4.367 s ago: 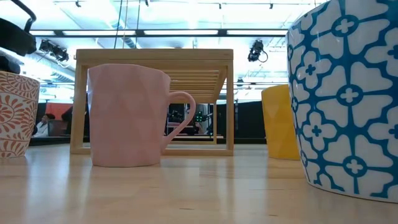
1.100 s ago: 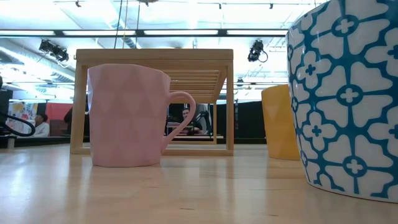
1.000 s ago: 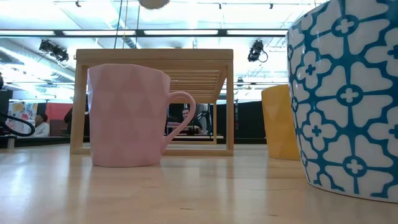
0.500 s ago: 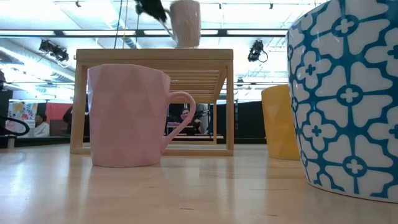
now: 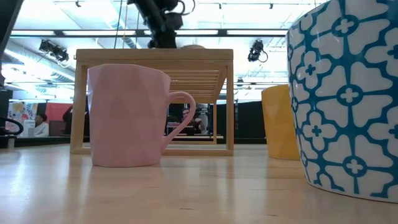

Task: Place coffee mugs
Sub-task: Put the light yellow mug on the shelf

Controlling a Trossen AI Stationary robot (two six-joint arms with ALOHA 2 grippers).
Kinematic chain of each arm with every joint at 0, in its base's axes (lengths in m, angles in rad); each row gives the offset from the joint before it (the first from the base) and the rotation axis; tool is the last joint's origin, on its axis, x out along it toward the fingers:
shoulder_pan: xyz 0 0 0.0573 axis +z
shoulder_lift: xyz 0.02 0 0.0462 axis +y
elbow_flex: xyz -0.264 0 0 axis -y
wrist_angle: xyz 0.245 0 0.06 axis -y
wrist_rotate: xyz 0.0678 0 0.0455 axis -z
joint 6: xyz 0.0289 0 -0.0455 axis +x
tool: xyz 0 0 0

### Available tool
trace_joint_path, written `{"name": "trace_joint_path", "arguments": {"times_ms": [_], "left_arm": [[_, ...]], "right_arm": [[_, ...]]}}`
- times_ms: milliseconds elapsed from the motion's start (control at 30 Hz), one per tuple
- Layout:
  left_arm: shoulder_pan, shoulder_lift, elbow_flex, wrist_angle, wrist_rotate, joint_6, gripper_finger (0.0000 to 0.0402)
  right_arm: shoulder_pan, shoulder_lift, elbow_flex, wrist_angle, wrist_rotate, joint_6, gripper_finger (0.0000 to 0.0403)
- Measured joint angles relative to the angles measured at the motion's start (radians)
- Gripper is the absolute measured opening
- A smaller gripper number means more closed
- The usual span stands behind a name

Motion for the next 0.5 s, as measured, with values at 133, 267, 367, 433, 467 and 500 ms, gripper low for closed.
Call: {"name": "trace_joint_path", "arguments": {"times_ms": [133,267,367,433,467,500], "left_arm": [[0.001,0.036,0.000,0.027,0.004,0.001,0.0078],[0.000,0.055,0.000,0.039,0.006,0.002,0.0078],[0.000,0.062,0.000,0.049,0.005,-0.001,0.0078],[0.000,0.064,0.000,0.047,0.003,-0.005,0.0078],[0.000,0.064,0.000,0.046,0.001,-0.007,0.0078],[0.000,0.064,0.000,0.046,0.001,-0.008,0.0078]], "right_arm": [[0.000,0.000,0.000,0.000,0.000,0.000,0.0091],[0.000,0.000,0.000,0.000,0.000,0.000,0.0091],[0.000,0.000,0.000,0.000,0.000,0.000,0.0091],[0.000,0.000,0.000,0.000,0.000,0.000,0.0091],[0.000,0.000,0.000,0.000,0.000,0.000,0.0091],[0.000,0.000,0.000,0.000,0.000,0.000,0.0091]]}}
